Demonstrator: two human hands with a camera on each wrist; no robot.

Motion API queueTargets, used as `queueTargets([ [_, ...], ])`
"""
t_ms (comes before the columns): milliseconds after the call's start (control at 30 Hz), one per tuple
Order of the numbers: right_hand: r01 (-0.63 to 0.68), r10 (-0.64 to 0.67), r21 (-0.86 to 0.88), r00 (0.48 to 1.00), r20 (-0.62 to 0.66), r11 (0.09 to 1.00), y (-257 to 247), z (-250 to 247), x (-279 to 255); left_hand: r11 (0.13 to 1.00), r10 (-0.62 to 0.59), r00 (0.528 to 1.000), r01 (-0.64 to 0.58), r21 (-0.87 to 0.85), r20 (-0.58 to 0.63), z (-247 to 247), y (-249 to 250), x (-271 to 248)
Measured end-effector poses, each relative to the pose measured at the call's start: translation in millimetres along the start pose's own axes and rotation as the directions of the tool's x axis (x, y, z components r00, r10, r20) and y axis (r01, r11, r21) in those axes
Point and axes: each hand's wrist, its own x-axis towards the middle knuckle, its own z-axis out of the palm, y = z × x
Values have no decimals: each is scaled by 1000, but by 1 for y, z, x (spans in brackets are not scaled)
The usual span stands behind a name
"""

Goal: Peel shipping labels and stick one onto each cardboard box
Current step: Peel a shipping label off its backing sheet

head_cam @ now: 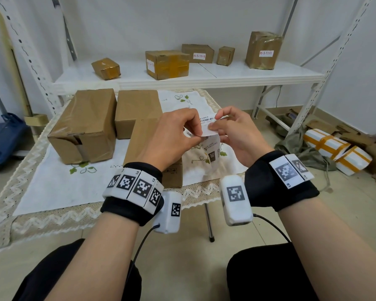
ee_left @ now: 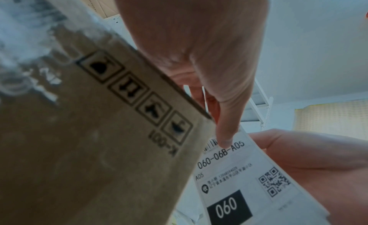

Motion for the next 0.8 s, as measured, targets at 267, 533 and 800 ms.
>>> queueTargets([
  [267, -1, 3, 51, 1000, -26, 999, 0, 0, 1, 1000, 1, 1000, -1, 3, -4, 0, -2, 0],
  [533, -20, 23, 74, 999, -44, 997, 1, -1, 3, 999, 3, 1000, -3, 32, 8, 1, -5, 1],
  [800, -46, 53, 104, 997, -63, 994, 1, -4, 6, 999, 1, 1000, -1, 41, 10, 2, -6, 1],
])
